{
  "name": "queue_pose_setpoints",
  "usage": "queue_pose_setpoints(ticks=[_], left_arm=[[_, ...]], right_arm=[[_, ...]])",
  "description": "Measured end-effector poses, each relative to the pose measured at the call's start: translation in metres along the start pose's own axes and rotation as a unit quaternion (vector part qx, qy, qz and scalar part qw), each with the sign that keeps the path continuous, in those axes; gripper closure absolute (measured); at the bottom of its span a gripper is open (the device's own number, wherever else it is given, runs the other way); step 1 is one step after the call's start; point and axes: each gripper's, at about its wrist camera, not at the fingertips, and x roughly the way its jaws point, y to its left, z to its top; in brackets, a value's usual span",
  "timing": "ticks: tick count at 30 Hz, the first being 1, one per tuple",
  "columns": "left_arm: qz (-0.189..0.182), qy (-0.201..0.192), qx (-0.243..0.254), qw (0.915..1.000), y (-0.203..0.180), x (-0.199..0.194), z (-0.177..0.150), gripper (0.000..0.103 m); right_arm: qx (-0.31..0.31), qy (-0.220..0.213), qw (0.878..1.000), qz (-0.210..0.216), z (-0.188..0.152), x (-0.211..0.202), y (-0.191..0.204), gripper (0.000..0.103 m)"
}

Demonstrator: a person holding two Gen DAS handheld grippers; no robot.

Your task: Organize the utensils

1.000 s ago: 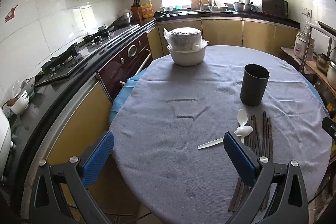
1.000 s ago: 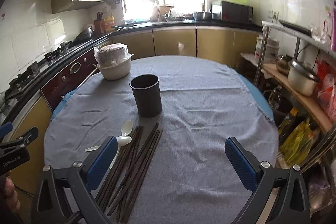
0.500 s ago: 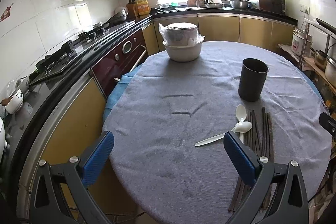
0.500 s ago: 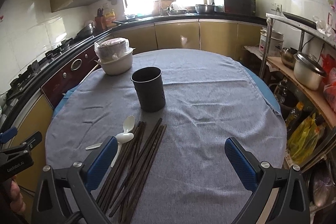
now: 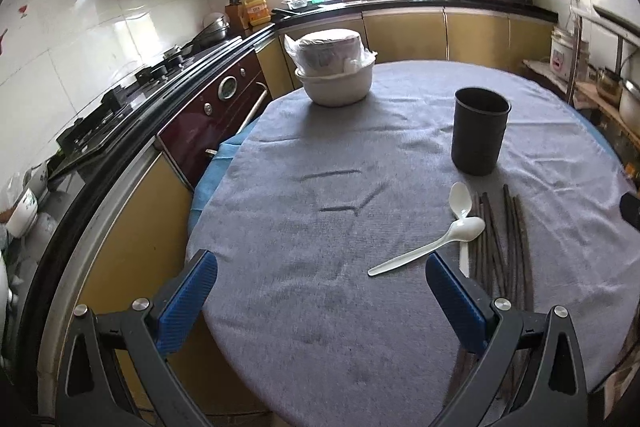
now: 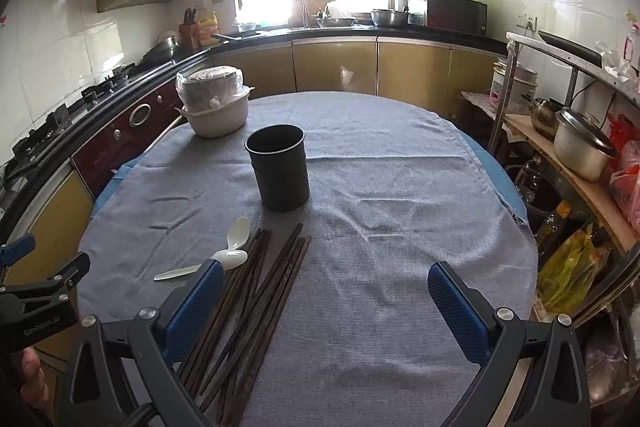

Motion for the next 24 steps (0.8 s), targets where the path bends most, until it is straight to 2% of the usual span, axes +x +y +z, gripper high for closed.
queue_pose_setpoints(ticks=[3, 8, 12, 14, 16, 17, 19, 22, 24], left_arm=[[0.002, 0.012, 0.016, 0.9998, -0.004, 0.018, 0.002, 0.000], [-0.020, 0.028, 0.047, 0.9983, -0.014, 0.049, 0.001, 0.000], [-0.055, 0.048, 0.070, 0.9949, -0.026, 0.075, 0.000, 0.000], [-0.072, 0.053, 0.078, 0.9930, -0.032, 0.082, 0.003, 0.000], [-0.089, 0.049, 0.092, 0.9905, -0.041, 0.087, 0.006, 0.000], [-0.099, 0.047, 0.100, 0.9889, -0.047, 0.089, 0.008, 0.001], [-0.122, 0.048, 0.110, 0.9853, -0.054, 0.095, 0.012, 0.006], [-0.155, 0.059, 0.122, 0.9785, -0.066, 0.105, 0.015, 0.013], [-0.167, 0.069, 0.129, 0.9751, -0.072, 0.113, 0.016, 0.027]], right_arm=[[0.002, 0.009, 1.000, 0.001, 0.002, 0.009, -0.001, 0.000], [0.007, 0.028, 0.999, 0.018, 0.005, 0.032, 0.000, 0.002], [0.037, 0.068, 0.995, 0.067, 0.008, 0.065, -0.006, 0.018], [0.061, 0.096, 0.988, 0.101, 0.009, 0.086, -0.010, 0.025], [0.085, 0.128, 0.980, 0.127, 0.007, 0.108, -0.014, 0.039], [0.096, 0.140, 0.976, 0.136, 0.007, 0.117, -0.015, 0.041], [0.117, 0.162, 0.968, 0.153, 0.005, 0.131, -0.019, 0.049], [0.146, 0.184, 0.958, 0.167, 0.005, 0.151, -0.024, 0.052], [0.156, 0.189, 0.955, 0.167, 0.006, 0.158, -0.027, 0.053]])
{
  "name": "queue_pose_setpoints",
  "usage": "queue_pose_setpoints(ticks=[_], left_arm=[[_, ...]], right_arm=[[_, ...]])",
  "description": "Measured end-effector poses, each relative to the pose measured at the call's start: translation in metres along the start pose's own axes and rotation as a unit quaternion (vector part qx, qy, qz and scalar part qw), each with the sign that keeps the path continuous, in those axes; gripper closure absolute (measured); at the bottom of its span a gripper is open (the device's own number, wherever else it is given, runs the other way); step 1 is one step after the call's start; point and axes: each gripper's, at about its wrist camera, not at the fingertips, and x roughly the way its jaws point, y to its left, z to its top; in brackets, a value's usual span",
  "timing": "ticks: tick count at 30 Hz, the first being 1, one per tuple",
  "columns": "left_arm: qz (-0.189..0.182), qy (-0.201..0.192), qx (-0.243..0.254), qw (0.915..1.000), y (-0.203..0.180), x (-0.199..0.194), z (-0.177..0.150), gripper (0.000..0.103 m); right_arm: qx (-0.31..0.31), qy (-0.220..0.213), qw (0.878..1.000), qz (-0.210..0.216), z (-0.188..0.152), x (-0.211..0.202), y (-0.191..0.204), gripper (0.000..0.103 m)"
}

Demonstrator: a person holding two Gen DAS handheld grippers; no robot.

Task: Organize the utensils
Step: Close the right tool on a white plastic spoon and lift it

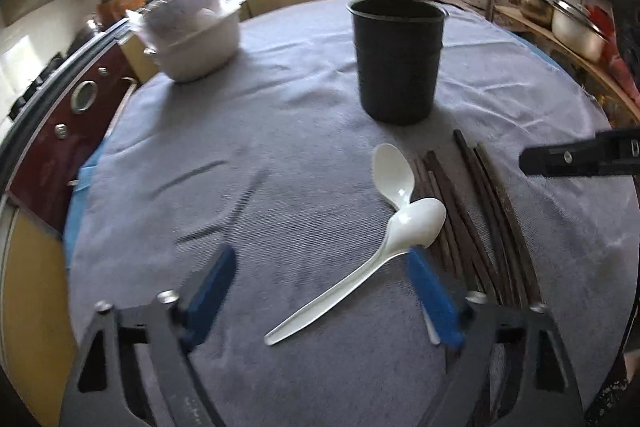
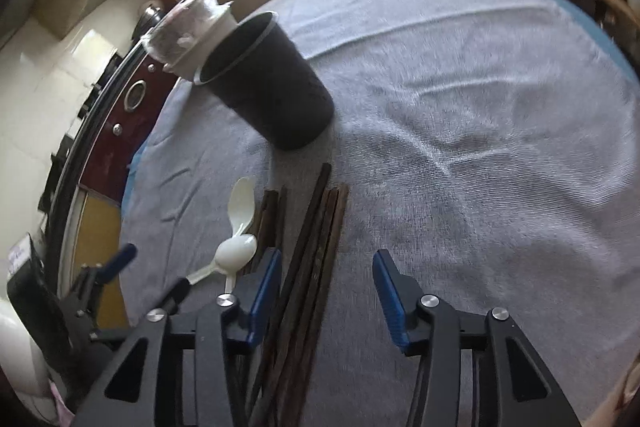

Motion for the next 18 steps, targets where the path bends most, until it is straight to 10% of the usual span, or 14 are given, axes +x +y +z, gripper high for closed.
queue_pose_setpoints(ticks=[4, 11, 18], left_arm=[[-0.045, 0.008, -0.005, 0.9990, 0.000, 0.012, 0.005, 0.034], [-0.116, 0.000, -0.036, 0.9926, 0.003, 0.015, 0.005, 0.094], [-0.112, 0.010, -0.088, 0.9898, 0.037, 0.017, -0.015, 0.098]], right_arm=[[0.005, -0.001, 1.000, 0.002, 0.007, 0.003, 0.001, 0.053], [-0.050, 0.004, 0.998, 0.041, 0.021, 0.011, 0.036, 0.053], [-0.108, 0.010, 0.994, 0.027, 0.032, 0.050, 0.074, 0.053]])
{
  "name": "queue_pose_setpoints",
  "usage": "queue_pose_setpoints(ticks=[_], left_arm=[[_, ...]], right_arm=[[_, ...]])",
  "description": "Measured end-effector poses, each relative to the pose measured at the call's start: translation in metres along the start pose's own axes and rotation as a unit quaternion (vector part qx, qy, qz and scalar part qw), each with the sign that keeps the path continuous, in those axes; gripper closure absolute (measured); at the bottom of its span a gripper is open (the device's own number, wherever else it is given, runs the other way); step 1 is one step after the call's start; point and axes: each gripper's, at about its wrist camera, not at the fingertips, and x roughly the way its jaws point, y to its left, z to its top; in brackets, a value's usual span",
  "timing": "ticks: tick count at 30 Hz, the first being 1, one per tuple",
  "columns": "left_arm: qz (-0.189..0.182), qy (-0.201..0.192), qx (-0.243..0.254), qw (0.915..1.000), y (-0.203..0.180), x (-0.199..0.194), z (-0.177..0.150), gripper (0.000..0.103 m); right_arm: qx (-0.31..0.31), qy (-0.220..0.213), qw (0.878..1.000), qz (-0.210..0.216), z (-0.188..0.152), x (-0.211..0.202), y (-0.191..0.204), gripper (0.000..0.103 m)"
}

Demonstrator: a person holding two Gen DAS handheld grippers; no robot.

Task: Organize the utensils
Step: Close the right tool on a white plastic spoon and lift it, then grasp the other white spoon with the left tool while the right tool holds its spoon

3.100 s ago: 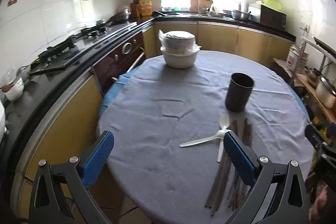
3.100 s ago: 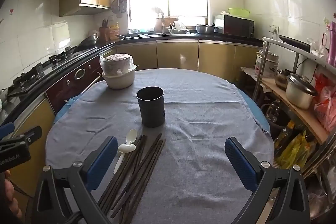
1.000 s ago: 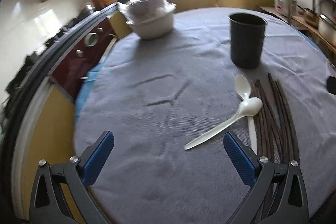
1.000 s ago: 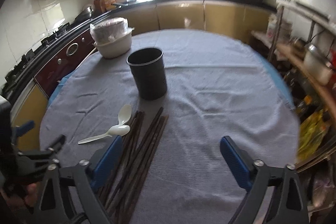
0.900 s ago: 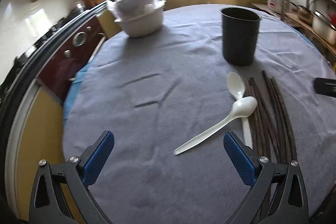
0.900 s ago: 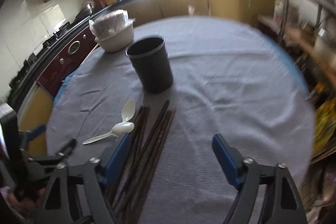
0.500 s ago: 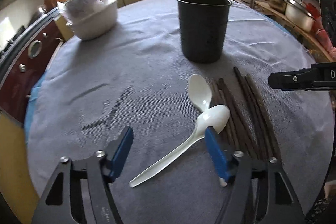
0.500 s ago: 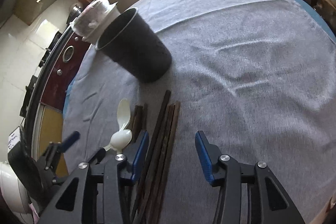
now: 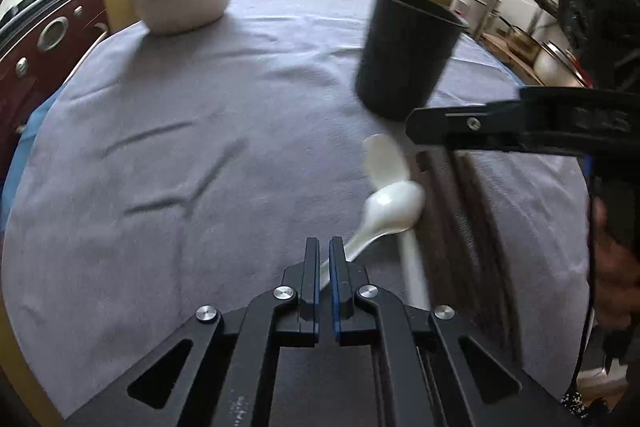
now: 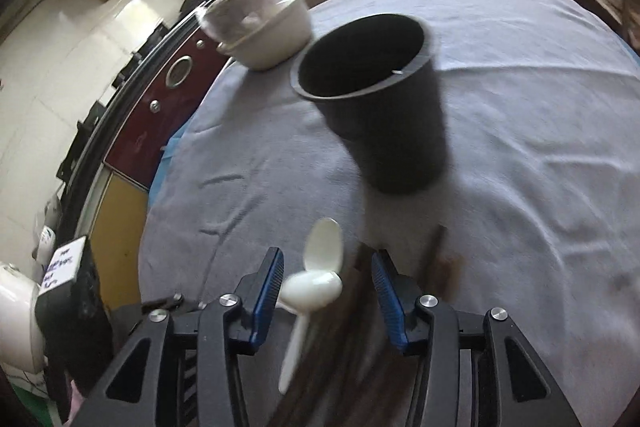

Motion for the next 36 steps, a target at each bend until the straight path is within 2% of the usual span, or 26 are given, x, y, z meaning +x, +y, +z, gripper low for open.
queue_pose_setpoints(ticks=[3, 8, 9, 10, 11, 13, 15, 17, 20, 22, 24, 28, 33, 36], left_arm=[[-0.006, -0.004, -0.013, 0.9999, 0.012, -0.008, -0.005, 0.098], [-0.012, -0.017, -0.013, 0.9997, 0.018, -0.025, -0.010, 0.098], [-0.015, -0.019, -0.009, 0.9997, 0.017, -0.028, -0.011, 0.098], [-0.016, -0.021, -0.006, 0.9996, 0.016, -0.028, -0.010, 0.098], [-0.017, -0.022, -0.003, 0.9996, 0.014, -0.029, -0.010, 0.098], [-0.025, -0.022, -0.001, 0.9995, 0.011, -0.030, -0.010, 0.092], [-0.028, -0.023, -0.001, 0.9994, 0.009, -0.030, -0.009, 0.078], [-0.033, -0.021, -0.001, 0.9992, 0.003, -0.028, -0.007, 0.069], [-0.046, -0.018, 0.008, 0.9988, -0.010, -0.027, -0.003, 0.067], [-0.053, -0.018, 0.024, 0.9981, -0.022, -0.026, -0.001, 0.060], [-0.057, -0.020, 0.043, 0.9972, -0.035, -0.025, -0.001, 0.048], [-0.060, -0.005, 0.083, 0.9947, -0.055, -0.020, -0.005, 0.047], [-0.051, -0.003, 0.131, 0.9901, -0.057, -0.036, -0.023, 0.047], [-0.054, 0.003, 0.171, 0.9839, -0.057, -0.050, -0.039, 0.046]], right_arm=[[-0.009, 0.001, 1.000, -0.025, 0.007, 0.018, 0.003, 0.053], [-0.011, 0.021, 0.999, -0.027, 0.009, 0.045, 0.007, 0.068], [-0.018, 0.022, 0.999, -0.028, 0.008, 0.048, 0.010, 0.078], [-0.027, 0.024, 0.999, -0.036, 0.006, 0.050, 0.014, 0.093], [-0.028, 0.024, 0.998, -0.041, 0.004, 0.052, 0.015, 0.098], [-0.021, 0.009, 0.999, -0.041, 0.002, 0.047, 0.014, 0.098], [-0.017, -0.011, 0.999, -0.040, 0.000, 0.037, 0.012, 0.098], [-0.006, -0.030, 0.999, -0.036, -0.002, 0.023, 0.007, 0.098], [-0.001, -0.063, 0.997, -0.038, -0.005, 0.000, -0.002, 0.098], [0.006, -0.084, 0.996, -0.041, -0.008, -0.017, -0.010, 0.098], [0.015, -0.108, 0.993, -0.052, -0.011, -0.035, -0.020, 0.098], [0.031, -0.131, 0.989, -0.062, -0.019, -0.058, -0.041, 0.098], [0.039, -0.135, 0.987, -0.072, -0.038, -0.076, -0.059, 0.098], [0.054, -0.129, 0.988, -0.067, -0.053, -0.084, -0.077, 0.098]])
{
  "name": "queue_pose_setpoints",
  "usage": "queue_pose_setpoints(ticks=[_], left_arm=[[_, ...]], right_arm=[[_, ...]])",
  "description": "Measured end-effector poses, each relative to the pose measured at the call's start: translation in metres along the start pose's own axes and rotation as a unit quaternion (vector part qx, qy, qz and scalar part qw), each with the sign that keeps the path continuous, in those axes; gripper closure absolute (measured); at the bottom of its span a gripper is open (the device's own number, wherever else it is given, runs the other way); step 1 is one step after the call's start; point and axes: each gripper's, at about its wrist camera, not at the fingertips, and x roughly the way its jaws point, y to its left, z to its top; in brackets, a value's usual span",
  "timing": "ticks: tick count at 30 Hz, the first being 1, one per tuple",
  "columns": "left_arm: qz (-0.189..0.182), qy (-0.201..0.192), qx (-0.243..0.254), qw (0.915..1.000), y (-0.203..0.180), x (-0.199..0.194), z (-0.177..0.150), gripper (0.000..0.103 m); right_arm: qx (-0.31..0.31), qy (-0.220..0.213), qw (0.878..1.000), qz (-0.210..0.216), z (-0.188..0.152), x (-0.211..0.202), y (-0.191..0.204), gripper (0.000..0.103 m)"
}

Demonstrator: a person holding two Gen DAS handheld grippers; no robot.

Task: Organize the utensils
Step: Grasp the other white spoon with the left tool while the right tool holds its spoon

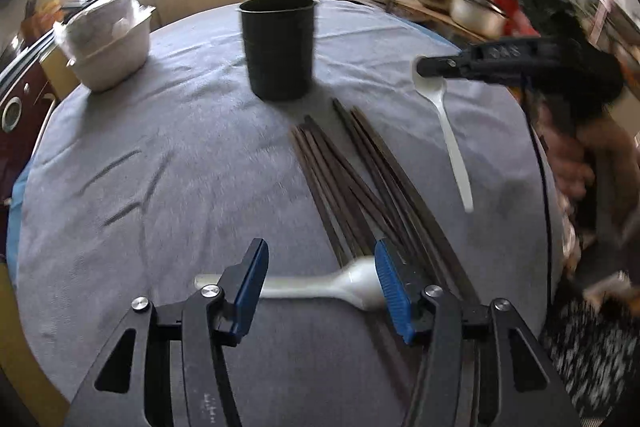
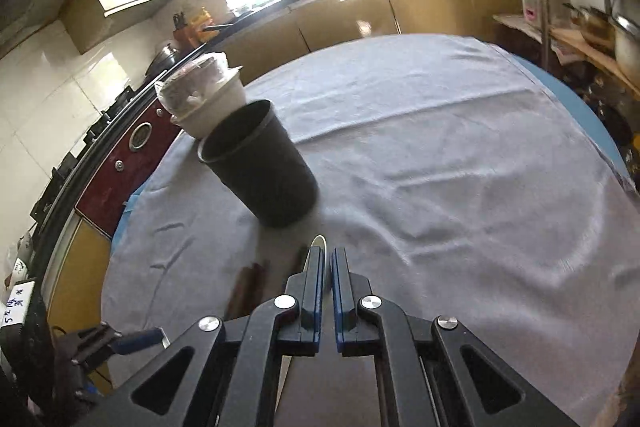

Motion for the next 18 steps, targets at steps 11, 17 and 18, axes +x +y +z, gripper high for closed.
queue_pose_setpoints(ticks=[11, 17, 18], left_arm=[[-0.005, 0.066, 0.145, 0.9872, -0.027, 0.018, -0.007, 0.046], [-0.018, 0.062, 0.144, 0.9875, -0.031, 0.029, 0.011, 0.046], [-0.020, 0.063, 0.145, 0.9873, -0.032, 0.031, 0.013, 0.046]], right_arm=[[0.035, 0.020, 0.999, 0.009, -0.025, -0.006, -0.016, 0.098], [0.034, 0.015, 0.999, 0.011, -0.025, -0.012, -0.015, 0.098], [0.033, 0.015, 0.999, 0.012, -0.025, -0.012, -0.014, 0.098]])
